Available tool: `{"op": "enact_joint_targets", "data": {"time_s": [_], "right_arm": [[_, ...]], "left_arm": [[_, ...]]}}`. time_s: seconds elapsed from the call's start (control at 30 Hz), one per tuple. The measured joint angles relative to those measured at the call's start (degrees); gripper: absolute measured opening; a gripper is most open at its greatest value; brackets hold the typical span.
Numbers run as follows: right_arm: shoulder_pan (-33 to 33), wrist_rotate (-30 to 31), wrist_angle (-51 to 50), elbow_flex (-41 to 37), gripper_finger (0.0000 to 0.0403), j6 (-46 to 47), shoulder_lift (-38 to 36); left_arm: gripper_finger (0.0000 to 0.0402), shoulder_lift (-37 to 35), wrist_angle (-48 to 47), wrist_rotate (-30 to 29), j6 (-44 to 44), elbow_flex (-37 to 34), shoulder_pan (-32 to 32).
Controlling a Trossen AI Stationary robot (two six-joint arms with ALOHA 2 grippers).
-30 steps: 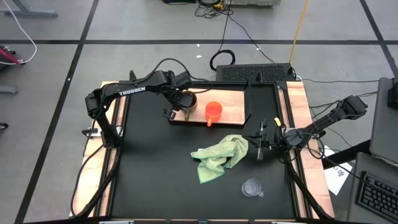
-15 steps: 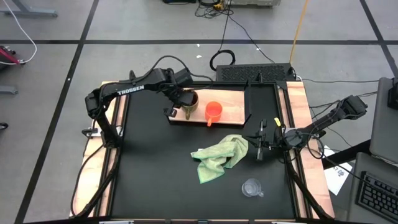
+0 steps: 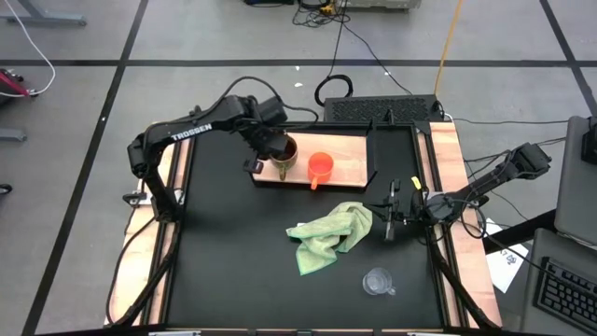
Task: Stack small to large cups/mugs on shelf
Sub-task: Put the transparent mug on the shelf
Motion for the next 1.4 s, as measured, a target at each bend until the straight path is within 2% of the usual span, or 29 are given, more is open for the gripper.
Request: {"op": "enact_joint_targets", "data": {"time_s": [0.2, 0.27, 0.37, 0.43, 0.6, 0.7, 0.8, 0.93, 1.07, 1.27, 1.4], "right_arm": [[0.01, -0.01, 0.04, -0.02, 0.0000, 0.00, 0.00], [0.00, -0.02, 0.11, -0.02, 0.0000, -0.02, 0.00], [0.01, -0.01, 0.50, -0.01, 0.0000, -0.02, -0.01], [0.02, -0.01, 0.83, -0.01, 0.0000, -0.02, 0.00], [0.02, -0.02, 1.38, 0.00, 0.0000, -0.02, -0.02], [0.02, -0.02, 1.36, 0.00, 0.0000, -0.02, -0.02], [0.02, -0.02, 1.35, -0.01, 0.0000, -0.01, -0.02], [0.02, -0.02, 1.35, -0.02, 0.0000, -0.02, -0.02], [0.02, -0.02, 1.33, -0.02, 0.0000, -0.02, -0.02], [0.02, -0.02, 1.33, -0.02, 0.0000, -0.02, -0.02], [0.02, -0.02, 1.84, -0.02, 0.0000, 0.00, -0.01]], "left_arm": [[0.0081, -2.34, -5.17, -2.47, -3.58, 2.07, -2.05], [0.0064, -4.76, -6.82, -0.05, -2.03, 1.40, -2.40], [0.0015, -8.83, -6.11, 4.78, 0.12, 1.04, -2.48], [0.0008, -12.56, -2.64, 10.16, -0.22, 0.69, -1.85], [0.0003, -22.08, 6.95, 17.62, -3.70, -4.08, -2.17], [0.0002, -27.03, 13.33, 21.48, -5.92, -9.81, -2.89], [0.0002, -32.60, 23.82, 19.85, -9.75, -17.64, -4.21], [0.0001, -38.63, 32.58, 19.68, -11.51, -28.87, -5.33], [0.0001, -44.34, 44.28, 19.78, -17.78, -40.47, -6.62], [0.0001, -48.81, 64.30, 19.79, -22.97, -58.30, -11.20], [0.0001, -50.72, 75.10, 16.84, -25.18, -67.26, -13.82]]}}
